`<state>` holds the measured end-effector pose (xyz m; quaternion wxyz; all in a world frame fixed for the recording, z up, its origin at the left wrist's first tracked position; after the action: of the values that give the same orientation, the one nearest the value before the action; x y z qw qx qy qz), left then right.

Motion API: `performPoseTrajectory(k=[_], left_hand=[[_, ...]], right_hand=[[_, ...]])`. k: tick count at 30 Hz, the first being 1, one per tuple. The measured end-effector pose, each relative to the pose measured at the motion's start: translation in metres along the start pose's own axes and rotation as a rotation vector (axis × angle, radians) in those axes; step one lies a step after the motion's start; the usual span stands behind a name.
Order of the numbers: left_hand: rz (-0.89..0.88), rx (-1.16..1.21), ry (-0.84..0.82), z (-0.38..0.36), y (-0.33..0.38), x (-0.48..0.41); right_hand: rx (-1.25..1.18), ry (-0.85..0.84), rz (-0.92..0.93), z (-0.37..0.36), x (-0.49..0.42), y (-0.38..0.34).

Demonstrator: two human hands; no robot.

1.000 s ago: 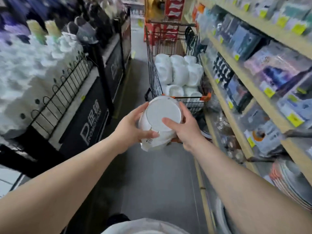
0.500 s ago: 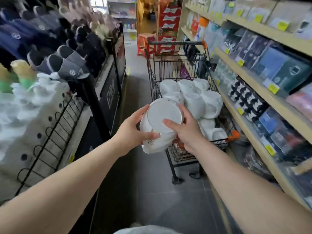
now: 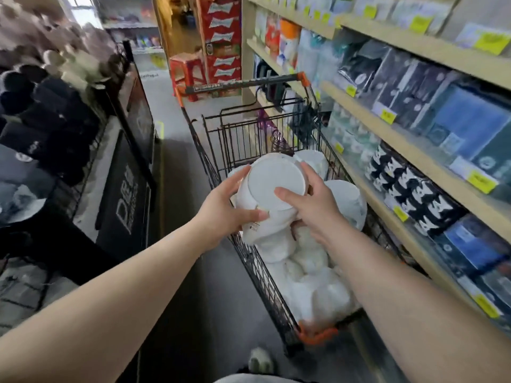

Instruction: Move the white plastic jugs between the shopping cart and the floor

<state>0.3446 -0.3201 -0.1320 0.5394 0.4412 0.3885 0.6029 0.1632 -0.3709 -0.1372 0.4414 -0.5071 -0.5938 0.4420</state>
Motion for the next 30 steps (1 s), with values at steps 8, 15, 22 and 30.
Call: performPoseTrajectory(k=[8, 15, 22, 30], left_hand=[[-0.022, -0.060, -0.157, 0.002, 0.015, -0.158], [-0.082, -0.135, -0.398, -0.011, 0.007, -0.304], [-0.109, -0.243, -0.747, -0.020, 0.009, -0.427], [-0.152, -0.326, -0.947, -0.042, 0.011, -0.510]], right_hand=[[0.005, 0.158, -0.046, 0.010, -0.124, -0.017], [-0.001, 0.432, -0.047, 0.022, -0.220, -0.007], [0.051, 0.782, -0.052, 0.017, -0.312, 0.008], [0.210, 0.919, -0.153, 0.024, -0.364, 0.005]])
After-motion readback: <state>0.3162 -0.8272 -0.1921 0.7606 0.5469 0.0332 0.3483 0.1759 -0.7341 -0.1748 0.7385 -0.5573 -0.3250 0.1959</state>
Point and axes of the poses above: each hand's wrist, its own x-axis away from the middle knuckle, its own z-axis out of the back of the hand, y = z × x, the point moved 2 cm from there along -x, towards the middle knuckle, and after that the axes turned 15 degrees about -x, right-handed, at the moved point
